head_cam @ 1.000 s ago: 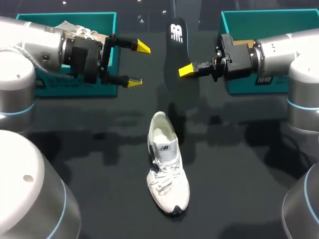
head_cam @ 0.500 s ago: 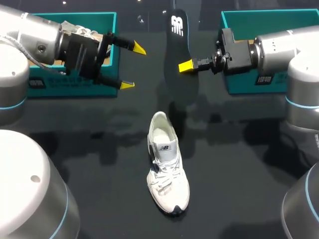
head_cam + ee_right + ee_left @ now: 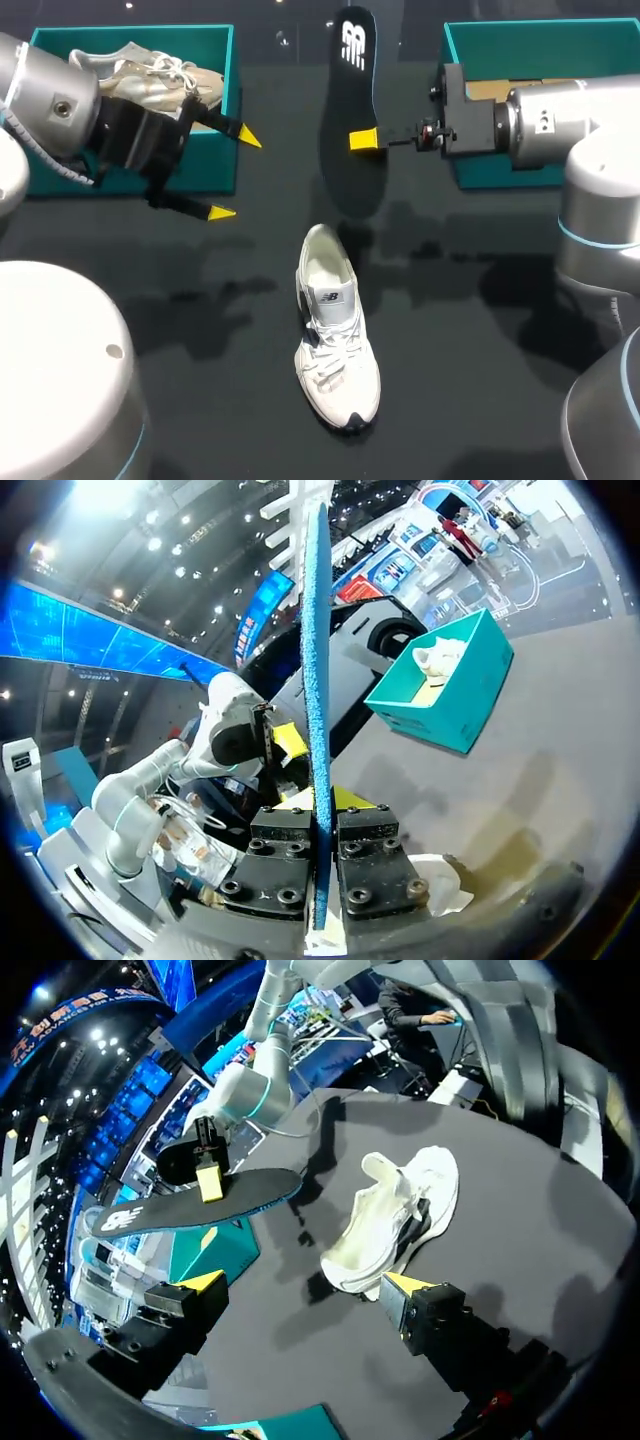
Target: Take the shoe out of the shoebox, open the shoe tongue, remove and reinsert the insole, then place the shoe into the shoebox
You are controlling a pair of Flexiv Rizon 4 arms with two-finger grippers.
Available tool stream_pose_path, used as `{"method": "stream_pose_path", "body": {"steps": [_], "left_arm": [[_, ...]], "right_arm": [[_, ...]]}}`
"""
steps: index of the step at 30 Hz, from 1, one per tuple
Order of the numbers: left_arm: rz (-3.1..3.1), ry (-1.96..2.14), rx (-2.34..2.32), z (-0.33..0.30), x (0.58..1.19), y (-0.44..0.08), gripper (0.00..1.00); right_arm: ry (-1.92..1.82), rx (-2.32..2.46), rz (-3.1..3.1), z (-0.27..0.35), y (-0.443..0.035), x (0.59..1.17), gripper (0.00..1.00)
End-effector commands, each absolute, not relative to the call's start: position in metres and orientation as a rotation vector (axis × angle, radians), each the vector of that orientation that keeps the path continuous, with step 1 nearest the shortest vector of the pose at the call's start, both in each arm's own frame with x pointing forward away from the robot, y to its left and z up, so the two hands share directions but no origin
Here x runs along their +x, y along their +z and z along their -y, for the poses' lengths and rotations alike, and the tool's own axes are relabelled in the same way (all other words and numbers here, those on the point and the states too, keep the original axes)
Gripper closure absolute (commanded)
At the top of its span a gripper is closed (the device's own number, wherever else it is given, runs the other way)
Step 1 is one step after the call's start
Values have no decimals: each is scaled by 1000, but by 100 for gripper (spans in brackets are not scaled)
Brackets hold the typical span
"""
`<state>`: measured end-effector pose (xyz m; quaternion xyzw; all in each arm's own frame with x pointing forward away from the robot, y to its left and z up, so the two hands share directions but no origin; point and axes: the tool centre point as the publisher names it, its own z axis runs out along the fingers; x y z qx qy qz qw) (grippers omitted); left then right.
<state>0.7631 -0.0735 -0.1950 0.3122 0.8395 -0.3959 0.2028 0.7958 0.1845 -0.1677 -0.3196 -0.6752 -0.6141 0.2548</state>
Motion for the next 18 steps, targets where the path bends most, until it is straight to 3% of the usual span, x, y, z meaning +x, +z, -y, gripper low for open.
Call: {"method": "stream_pose_path", "body": {"steps": [1, 12, 18], "left_arm": [[-2632, -844, 547, 77, 758, -194, 0], [-2632, -844, 547, 77, 758, -194, 0], [-2750, -808, 452, 84, 751, -228, 0]], "right_arm": [[-1677, -863, 1828, -190, -169, 798, 100], [-1677, -863, 1828, -190, -169, 798, 100], [-1713, -845, 1851, -204, -182, 799, 100]]}}
